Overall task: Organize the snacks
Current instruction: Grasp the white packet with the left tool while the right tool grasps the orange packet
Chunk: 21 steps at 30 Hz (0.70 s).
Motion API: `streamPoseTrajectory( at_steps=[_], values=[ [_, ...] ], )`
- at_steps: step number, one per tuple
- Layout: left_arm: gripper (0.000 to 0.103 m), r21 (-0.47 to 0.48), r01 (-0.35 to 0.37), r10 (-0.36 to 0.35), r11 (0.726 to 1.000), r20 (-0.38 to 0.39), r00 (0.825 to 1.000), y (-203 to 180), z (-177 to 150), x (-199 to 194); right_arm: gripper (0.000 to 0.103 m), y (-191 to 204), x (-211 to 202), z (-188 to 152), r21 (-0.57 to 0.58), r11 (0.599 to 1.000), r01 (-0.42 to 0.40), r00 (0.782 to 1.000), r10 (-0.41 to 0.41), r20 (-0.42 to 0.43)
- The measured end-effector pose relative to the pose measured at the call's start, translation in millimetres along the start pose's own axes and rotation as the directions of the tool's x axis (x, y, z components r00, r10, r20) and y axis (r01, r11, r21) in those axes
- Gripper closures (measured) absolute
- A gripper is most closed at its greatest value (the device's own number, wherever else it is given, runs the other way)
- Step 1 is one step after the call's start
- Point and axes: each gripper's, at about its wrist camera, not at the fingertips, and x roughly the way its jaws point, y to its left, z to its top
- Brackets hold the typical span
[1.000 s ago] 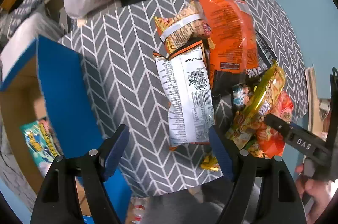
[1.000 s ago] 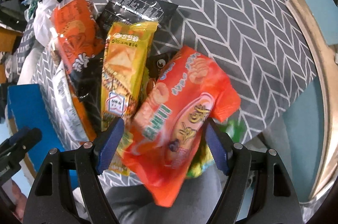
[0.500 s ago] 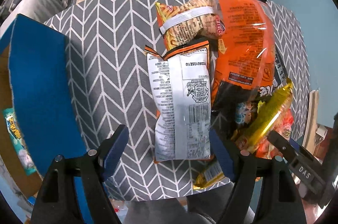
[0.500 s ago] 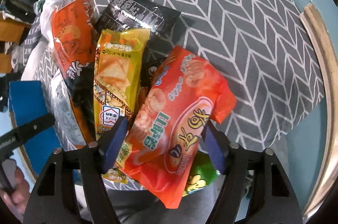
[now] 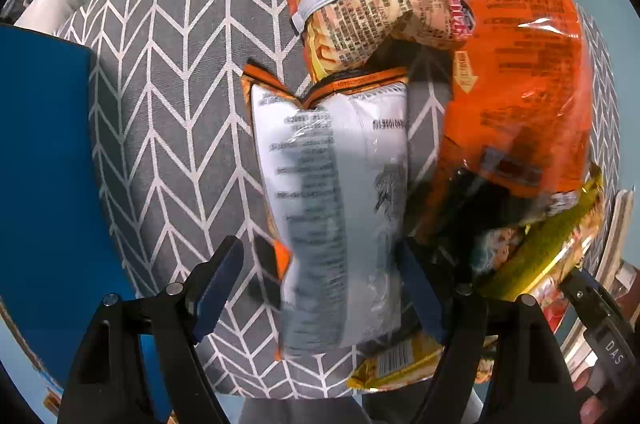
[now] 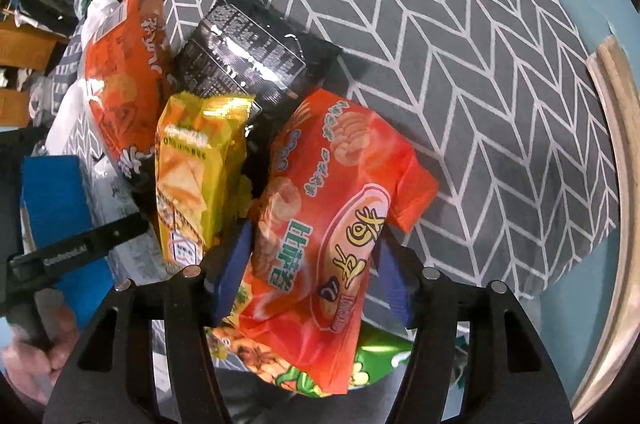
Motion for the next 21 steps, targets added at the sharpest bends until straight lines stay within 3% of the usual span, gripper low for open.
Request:
streamPoseTrajectory(
  at_steps=[4,11,21],
  values=[
    [0.023,-0.006,0.015,-0.015,1.0,0.003,1.0,-2.0,4.0,7.8,0.043,10.2,3.2,4.1,-0.026,0.999,0.02,1.0,-0.02,0.007],
    [0.058,0.025,0.062,-0.063,0.998,0.026,0.998,3.6,-0.4,5.5,0.062,20.7,2.0,2.1,-0.072,0.997,0.035,0.999,-0.034,0.021],
    [0.065,0.076,0.042,-0.048,0.996,0.07,0.996,12.0,-14.2,-13.4,0.064,6.1,-29.5,-17.2,-0.069,0.997,0.047,0.997,-0.043,0.063]
  ],
)
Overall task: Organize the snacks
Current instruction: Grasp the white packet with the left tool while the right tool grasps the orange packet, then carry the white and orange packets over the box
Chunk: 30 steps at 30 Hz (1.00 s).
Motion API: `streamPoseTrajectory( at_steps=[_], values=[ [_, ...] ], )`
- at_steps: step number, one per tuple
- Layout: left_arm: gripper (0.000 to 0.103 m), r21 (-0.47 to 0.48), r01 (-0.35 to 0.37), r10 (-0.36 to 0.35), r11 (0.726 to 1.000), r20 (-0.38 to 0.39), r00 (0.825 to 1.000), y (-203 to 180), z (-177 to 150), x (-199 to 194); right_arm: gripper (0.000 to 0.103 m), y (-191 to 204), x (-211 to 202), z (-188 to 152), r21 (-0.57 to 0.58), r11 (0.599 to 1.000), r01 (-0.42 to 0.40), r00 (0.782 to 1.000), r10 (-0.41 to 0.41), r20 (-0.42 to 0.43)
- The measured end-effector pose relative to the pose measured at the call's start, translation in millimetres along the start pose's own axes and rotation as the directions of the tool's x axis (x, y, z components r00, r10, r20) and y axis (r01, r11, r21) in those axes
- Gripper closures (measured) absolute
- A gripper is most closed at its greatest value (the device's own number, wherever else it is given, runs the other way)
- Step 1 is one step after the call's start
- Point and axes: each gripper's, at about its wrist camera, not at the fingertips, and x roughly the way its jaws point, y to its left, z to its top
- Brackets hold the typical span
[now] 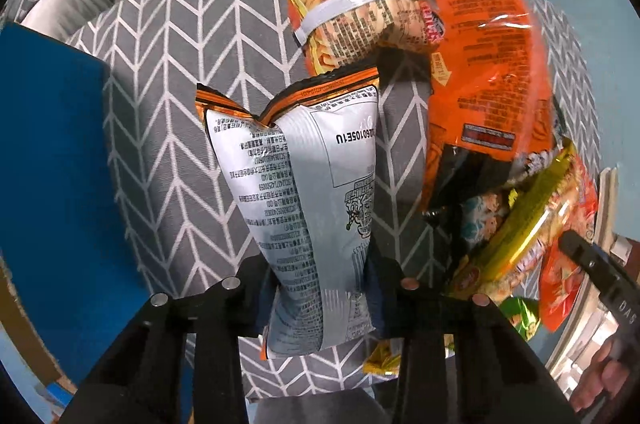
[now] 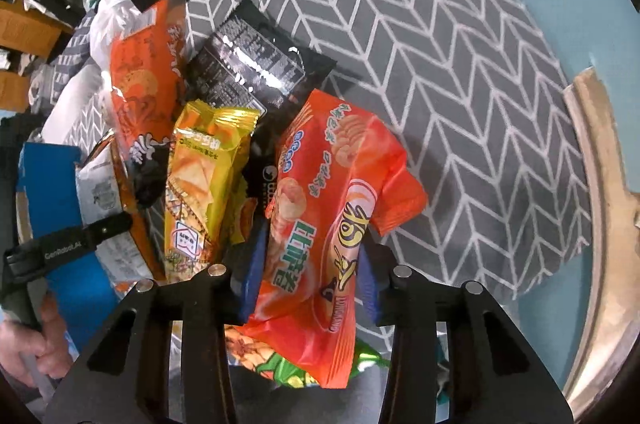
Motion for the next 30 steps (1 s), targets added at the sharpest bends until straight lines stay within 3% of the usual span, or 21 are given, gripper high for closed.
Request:
streamPoseTrajectory(
  at_steps=[10,30],
  values=[
    [0.065,0.066,-0.016,0.012,0.998,0.06,0.998,-3.4,-20.3,-44.2,0.064,1.4,-37.2,-1.8,-0.064,0.998,0.022,0.998,-0.019,0.052],
    [0.066,0.123,-0.039,0.016,0.992,0.187,0.982,21.9,-45.6,-128.4,0.064,96.2,-62.3,-1.5,-0.29,0.957,0.018,0.995,0.012,0.102]
  ],
)
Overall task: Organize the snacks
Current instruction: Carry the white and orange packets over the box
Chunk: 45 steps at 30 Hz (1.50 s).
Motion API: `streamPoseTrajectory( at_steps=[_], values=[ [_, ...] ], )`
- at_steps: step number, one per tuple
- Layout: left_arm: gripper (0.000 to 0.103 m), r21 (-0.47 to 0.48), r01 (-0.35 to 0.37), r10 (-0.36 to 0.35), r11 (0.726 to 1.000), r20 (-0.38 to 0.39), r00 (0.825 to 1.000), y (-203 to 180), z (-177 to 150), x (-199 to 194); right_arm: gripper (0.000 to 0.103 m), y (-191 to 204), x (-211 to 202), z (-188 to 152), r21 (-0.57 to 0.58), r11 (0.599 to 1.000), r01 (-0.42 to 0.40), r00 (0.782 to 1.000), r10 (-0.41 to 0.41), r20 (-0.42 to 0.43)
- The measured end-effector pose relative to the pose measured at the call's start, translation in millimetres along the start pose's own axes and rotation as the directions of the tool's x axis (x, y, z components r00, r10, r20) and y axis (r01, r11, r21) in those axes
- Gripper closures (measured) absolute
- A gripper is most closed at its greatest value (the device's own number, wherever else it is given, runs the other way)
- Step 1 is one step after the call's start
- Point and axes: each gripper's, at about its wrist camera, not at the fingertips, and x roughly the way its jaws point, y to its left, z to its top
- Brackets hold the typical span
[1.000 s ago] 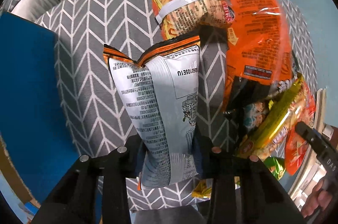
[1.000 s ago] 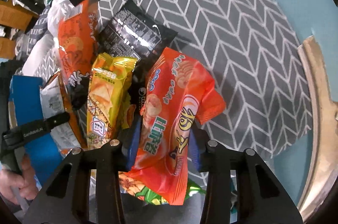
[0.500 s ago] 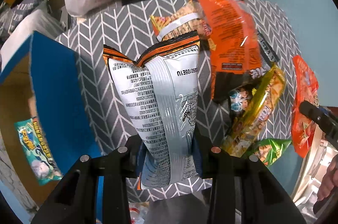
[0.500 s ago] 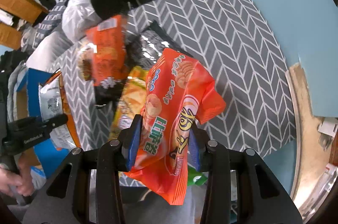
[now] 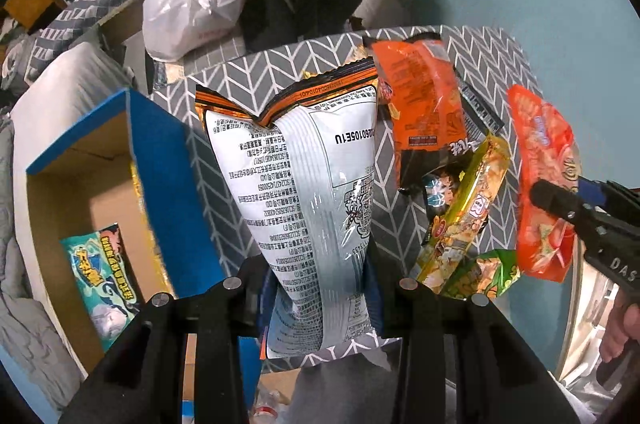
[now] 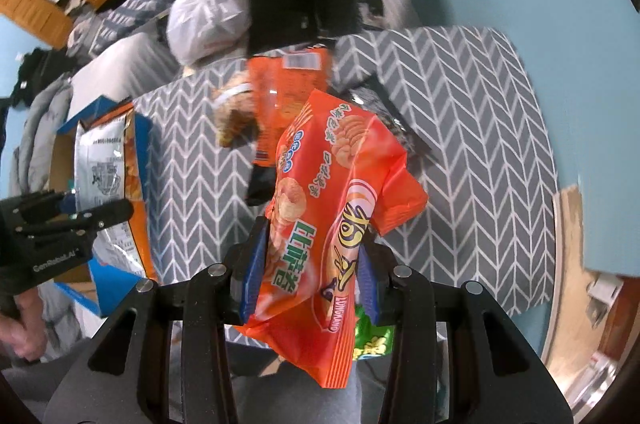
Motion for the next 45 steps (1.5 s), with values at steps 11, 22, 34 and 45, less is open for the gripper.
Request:
streamPoseTrajectory(
  at_steps=[11,22,34,45],
  values=[
    [0.066,-0.07,-0.009,0.012,0.998,0.04,0.999,29.2,-13.1,-27.7,0.064,58.0,-3.4,10.5,-0.17,0.985,-0.015,1.0,0.015,-0.002],
    [0.066,-0.179,-0.017,0.032,0.984,0.085,0.996,70.0,-33.6,-51.5,0.064,121.6,-1.2,19.8,-0.331,0.942,-0.056,0.998,0.052,-0.021],
    [0.066,-0.328,-0.023,0.061,0.945,0.108,0.992,126.2,-63.4,-70.2,0.064,194.5,15.6,31.1,-0.478,0.868,-0.136,0.991,0.117,-0.07],
    [0.066,-0.446,-0.045,0.099,0.894,0.098,0.99,177.6,-95.8,-72.3,0.064,261.2,39.0,31.5,-0.587,0.785,-0.197,0.98,0.15,-0.128]
  ],
)
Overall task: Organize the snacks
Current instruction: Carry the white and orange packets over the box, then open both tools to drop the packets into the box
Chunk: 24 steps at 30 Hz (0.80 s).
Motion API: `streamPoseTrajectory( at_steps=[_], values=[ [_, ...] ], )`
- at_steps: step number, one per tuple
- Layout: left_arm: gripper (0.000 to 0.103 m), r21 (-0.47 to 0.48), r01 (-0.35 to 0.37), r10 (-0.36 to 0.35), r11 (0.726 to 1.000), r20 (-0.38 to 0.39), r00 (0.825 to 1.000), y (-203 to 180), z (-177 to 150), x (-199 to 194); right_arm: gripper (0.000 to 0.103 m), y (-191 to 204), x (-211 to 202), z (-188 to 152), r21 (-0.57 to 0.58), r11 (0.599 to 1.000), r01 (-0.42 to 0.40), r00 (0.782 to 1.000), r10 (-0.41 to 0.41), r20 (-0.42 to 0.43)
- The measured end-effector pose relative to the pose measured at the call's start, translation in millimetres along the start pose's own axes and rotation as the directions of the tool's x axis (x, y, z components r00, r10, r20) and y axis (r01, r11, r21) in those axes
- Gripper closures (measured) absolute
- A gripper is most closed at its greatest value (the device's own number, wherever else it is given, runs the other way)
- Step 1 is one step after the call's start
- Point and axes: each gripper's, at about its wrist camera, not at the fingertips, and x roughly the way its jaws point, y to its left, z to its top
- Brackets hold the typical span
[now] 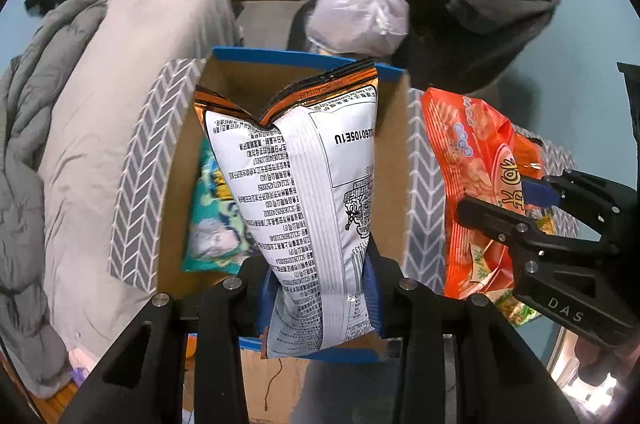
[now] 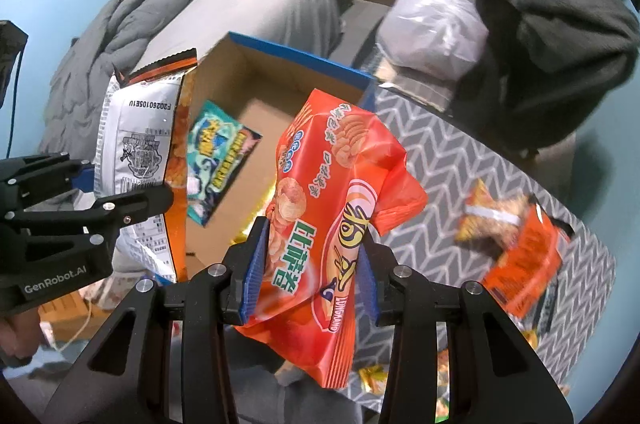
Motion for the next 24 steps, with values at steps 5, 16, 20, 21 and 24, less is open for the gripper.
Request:
streamPoseTrajectory(
  at_steps=[5,16,20,21,24],
  values=[
    [0.066,-0.042,-0.02,0.019,0.999,-0.005,1.0,24.1,-1.6,5.7,0.064,18.1,17.4,13.6,-0.042,0.999,-0.021,1.0,0.02,-0.022],
    [0.066,-0.108,-0.037,0.032,0.993,-0.05,0.998,60.3,-1.3,38.9,0.064,52.5,64.1,39.6,-0.061,0.997,-0.051,0.995,0.046,-0.084],
    [0.066,-0.113,-0.039,0.032,0.993,-0.065,0.997,69.0,-2.6,47.8,0.063,60.1,78.9,43.1,-0.057,0.997,-0.052,0.994,0.046,-0.101],
    [0.066,-0.113,-0.037,0.029,0.993,-0.067,0.997,70.6,-2.3,49.6,0.063,61.3,81.6,43.3,-0.056,0.997,-0.05,0.993,0.044,-0.106],
    [0.066,-0.123,-0.036,0.026,0.992,-0.081,0.996,73.1,-1.4,54.7,0.063,64.4,90.4,42.9,-0.05,0.998,-0.045,0.992,0.039,-0.122]
  ],
)
